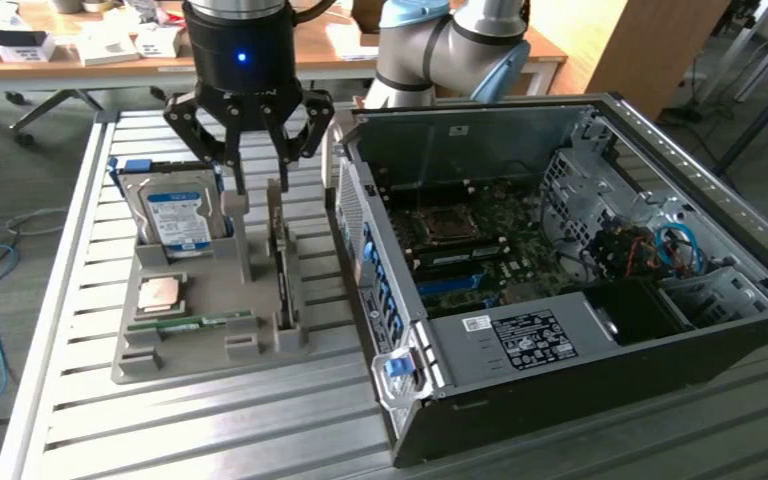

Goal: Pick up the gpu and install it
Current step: 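Pick up the gpu and move the gpu toward the slot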

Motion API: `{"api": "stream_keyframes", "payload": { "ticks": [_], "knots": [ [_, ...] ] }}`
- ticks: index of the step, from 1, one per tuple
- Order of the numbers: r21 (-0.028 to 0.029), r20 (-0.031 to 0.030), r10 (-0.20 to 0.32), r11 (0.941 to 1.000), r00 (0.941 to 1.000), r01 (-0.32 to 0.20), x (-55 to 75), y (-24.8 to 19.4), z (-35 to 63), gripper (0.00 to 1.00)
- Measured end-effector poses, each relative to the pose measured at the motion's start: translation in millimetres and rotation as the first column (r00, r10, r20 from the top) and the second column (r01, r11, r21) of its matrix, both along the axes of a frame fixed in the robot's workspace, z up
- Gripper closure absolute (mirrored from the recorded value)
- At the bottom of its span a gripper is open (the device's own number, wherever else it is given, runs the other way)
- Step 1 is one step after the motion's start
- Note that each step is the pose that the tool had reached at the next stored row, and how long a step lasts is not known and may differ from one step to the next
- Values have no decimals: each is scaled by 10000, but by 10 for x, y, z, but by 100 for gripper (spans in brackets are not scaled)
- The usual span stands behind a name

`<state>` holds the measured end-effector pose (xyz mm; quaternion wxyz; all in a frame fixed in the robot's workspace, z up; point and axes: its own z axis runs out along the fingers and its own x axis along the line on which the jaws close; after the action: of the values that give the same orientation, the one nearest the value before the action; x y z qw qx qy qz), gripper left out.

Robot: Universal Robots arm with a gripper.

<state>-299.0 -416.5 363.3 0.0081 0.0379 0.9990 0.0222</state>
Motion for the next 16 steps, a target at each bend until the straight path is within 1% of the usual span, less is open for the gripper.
{"api": "stream_keyframes", "payload": {
  "ticks": [16],
  "knots": [
    [0, 0, 1, 10000, 10000, -1, 0, 0, -120, 53]
  ]
}}
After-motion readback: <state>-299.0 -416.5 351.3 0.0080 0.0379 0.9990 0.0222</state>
